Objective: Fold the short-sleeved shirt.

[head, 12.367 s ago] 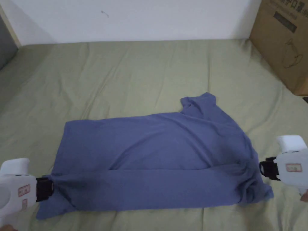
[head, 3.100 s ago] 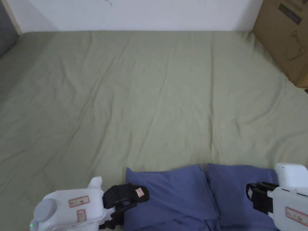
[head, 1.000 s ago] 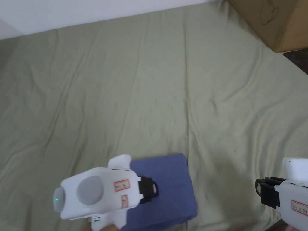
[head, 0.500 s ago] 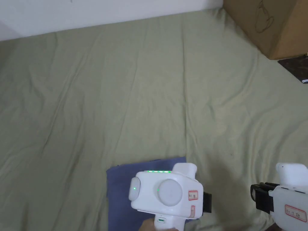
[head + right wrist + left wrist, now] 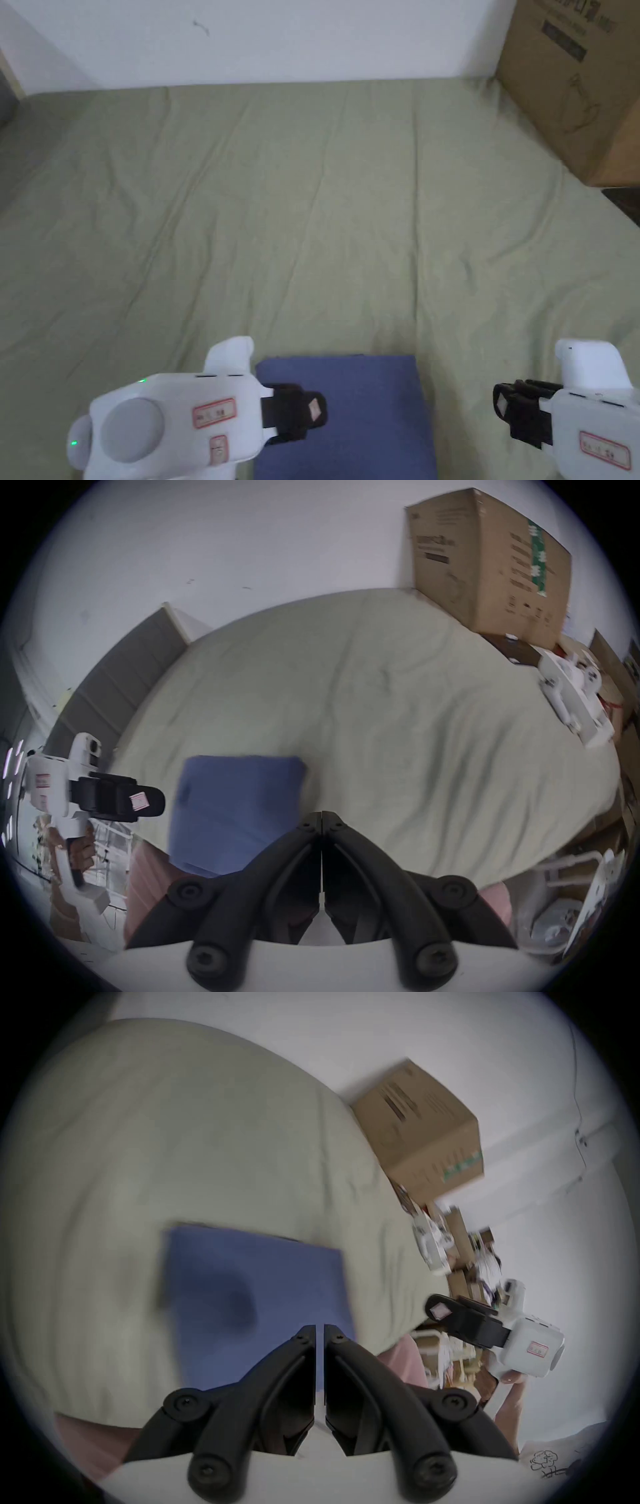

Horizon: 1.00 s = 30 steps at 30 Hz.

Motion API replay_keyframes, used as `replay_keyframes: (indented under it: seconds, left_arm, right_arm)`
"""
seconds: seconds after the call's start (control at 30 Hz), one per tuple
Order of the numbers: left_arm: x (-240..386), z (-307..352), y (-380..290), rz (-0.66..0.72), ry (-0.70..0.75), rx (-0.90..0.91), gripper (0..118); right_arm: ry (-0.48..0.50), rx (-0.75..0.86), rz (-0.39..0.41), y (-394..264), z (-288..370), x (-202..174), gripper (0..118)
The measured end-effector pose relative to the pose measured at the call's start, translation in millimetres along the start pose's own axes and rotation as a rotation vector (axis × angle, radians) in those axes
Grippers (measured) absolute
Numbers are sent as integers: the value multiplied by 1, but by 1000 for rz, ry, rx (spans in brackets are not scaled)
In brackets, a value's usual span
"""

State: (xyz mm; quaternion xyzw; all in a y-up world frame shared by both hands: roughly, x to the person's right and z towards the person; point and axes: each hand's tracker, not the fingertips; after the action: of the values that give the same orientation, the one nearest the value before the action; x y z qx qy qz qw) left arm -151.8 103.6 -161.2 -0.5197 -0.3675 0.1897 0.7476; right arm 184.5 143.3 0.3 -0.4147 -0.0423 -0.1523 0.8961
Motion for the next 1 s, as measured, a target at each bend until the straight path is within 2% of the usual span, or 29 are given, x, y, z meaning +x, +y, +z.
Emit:
replay_keyframes:
  seconds: [0.1, 0.23, 0.33, 0.37, 0.43, 0.53, 0.67, 0.7, 0.73, 0.77, 0.8, 0.83, 0.87, 1.0]
  left_arm:
    - [-42, 29, -3, 93, 66, 32, 4]
    - [-74, 48, -20, 166, 62, 55, 4]
    - [-87, 45, -30, 193, 55, 49, 4]
    - [-92, 41, -33, 205, 54, 41, 4]
    - [-96, 35, -38, 224, 45, 35, 4]
    - [-103, 28, -42, 232, 25, 11, 4]
    - [-101, 18, -36, 230, -4, -1, 5]
    - [-102, 16, -33, 229, -10, -7, 8]
    - [-102, 13, -30, 225, -20, -14, 18]
    - [-105, 9, -26, 228, -38, -25, 34]
    - [-107, 5, -23, 231, -76, -43, 67]
    - [-110, -2, -19, 238, -117, -61, 87]
    - [-112, -10, -17, 257, -149, -69, 98]
    - [-108, -32, -11, 318, -216, -82, 101]
  right_arm:
    - [81, 15, 53, 14, -11, -31, 0]
    - [130, -28, 155, 22, -49, -72, 0]
    - [187, -156, 152, 13, -102, -83, 0]
    - [151, -204, 157, 6, -121, -85, 0]
    - [63, -270, 223, -9, -148, -85, 0]
    - [92, -236, 151, -10, -145, -81, 0]
    - [118, -258, 120, -3, -147, -71, 0]
    - [122, -259, 116, -4, -146, -70, 0]
    - [122, -257, 112, -4, -145, -71, 0]
    - [122, -256, 110, -5, -146, -71, 0]
    - [120, -254, 110, -5, -146, -71, 0]
    - [118, -252, 111, -6, -144, -72, 0]
    - [117, -251, 113, -6, -144, -72, 0]
    - [118, -253, 113, -6, -144, -72, 0]
